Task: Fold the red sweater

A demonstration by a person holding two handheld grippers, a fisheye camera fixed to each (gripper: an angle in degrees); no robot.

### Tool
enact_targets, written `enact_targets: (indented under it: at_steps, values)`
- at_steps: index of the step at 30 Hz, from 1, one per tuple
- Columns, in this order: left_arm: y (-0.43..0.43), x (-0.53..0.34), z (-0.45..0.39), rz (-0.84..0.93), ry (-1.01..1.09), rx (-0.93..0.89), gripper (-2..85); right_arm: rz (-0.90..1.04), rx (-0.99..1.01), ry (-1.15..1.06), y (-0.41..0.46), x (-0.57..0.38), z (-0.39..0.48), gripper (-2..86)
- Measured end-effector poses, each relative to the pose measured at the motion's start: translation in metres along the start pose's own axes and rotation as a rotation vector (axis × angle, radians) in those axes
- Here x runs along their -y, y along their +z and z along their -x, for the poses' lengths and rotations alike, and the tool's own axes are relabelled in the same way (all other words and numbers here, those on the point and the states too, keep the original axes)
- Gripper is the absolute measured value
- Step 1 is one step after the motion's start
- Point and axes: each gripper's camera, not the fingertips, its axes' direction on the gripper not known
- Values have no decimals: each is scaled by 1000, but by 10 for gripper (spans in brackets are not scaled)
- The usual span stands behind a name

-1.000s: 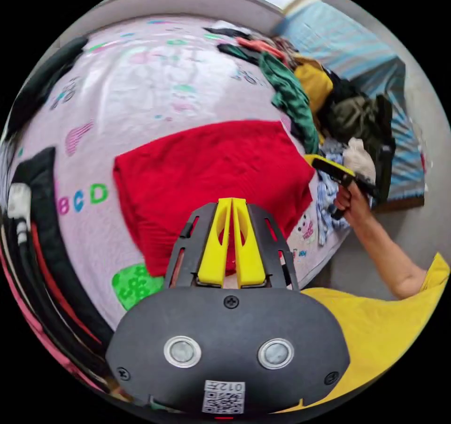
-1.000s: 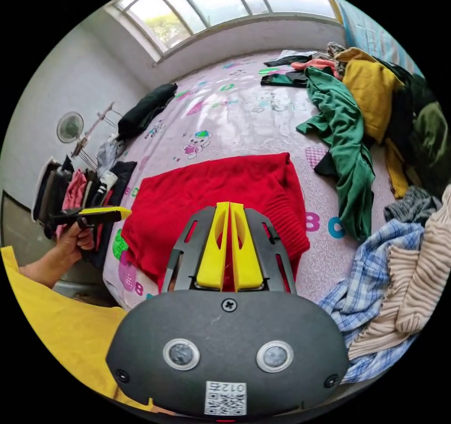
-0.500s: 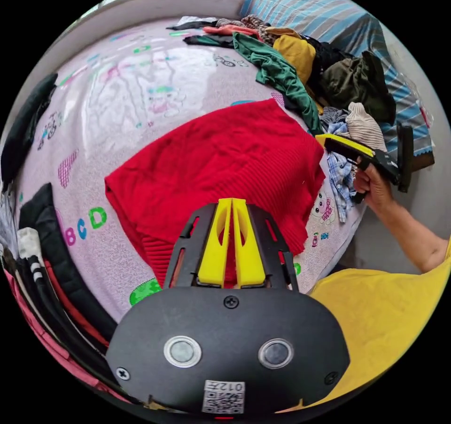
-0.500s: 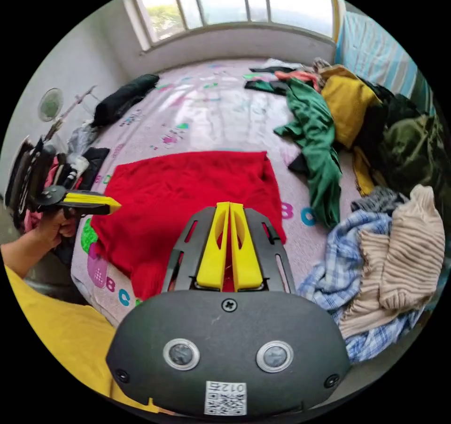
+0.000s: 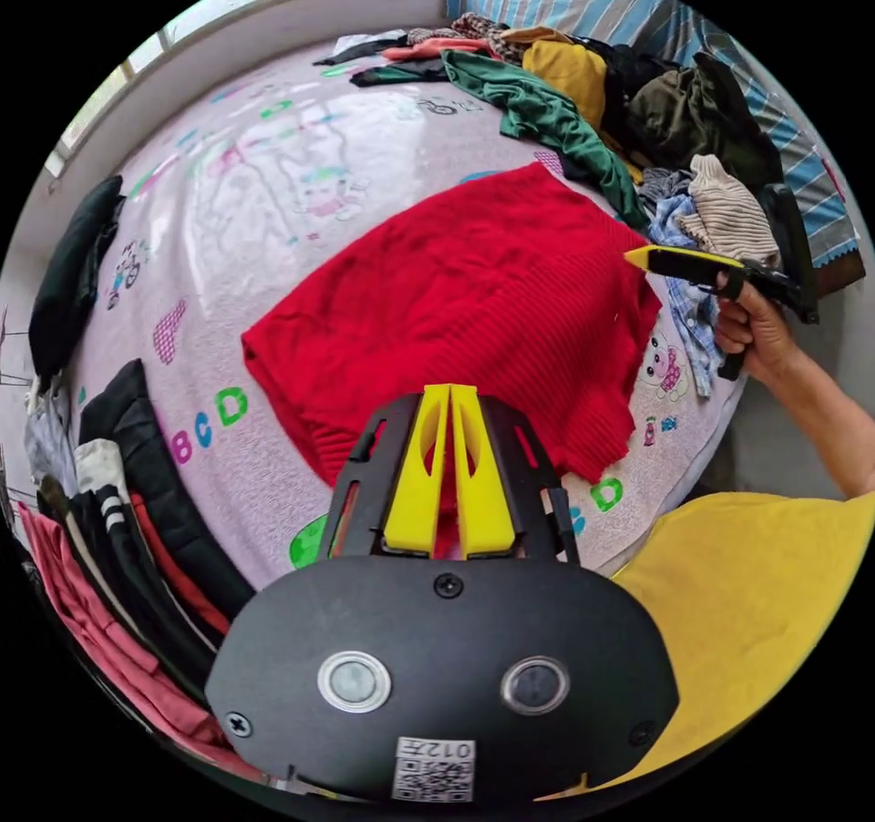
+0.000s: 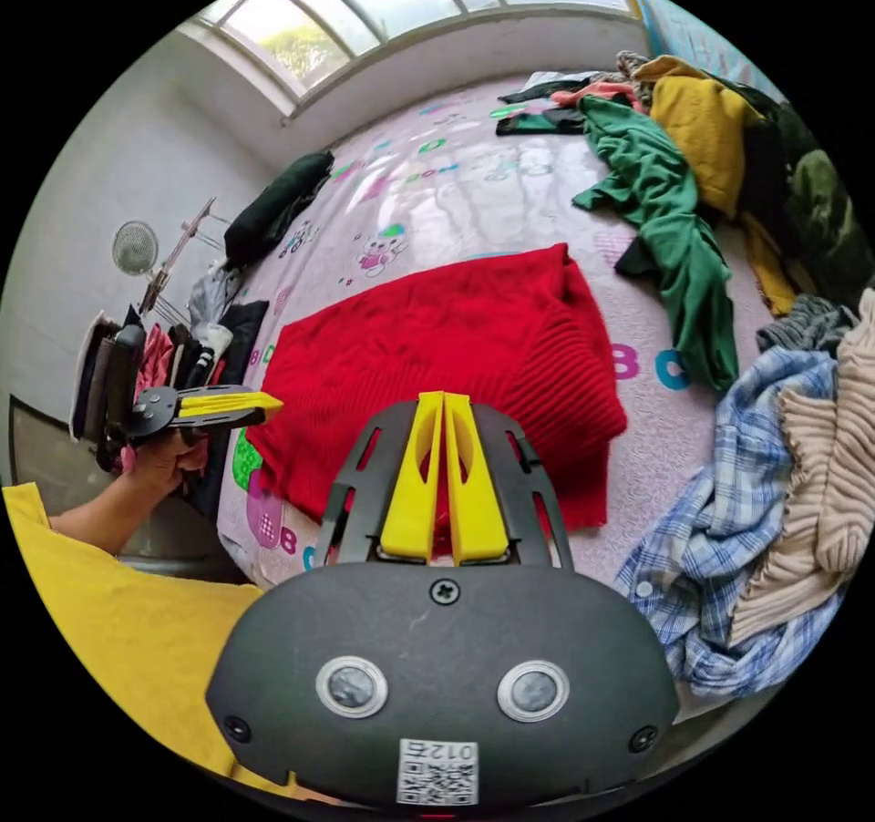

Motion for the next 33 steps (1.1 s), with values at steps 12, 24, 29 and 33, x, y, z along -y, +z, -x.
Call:
enact_targets:
  at_steps: [12,24,29,33]
  values:
    - [25,-63,46,99,-14,18,0,180,-326,-469,111,-57,49,0]
    - [-21,-250,241,11,-535,-97,7,199,-235,-419,139,-62,51,2]
    - [14,-291,283,95,-557,-293,20,199,-86,-691,185,-67,125,2]
    - [51,-338,233,202,-443,-328,44,224,-10,-796,230,-60,170,3]
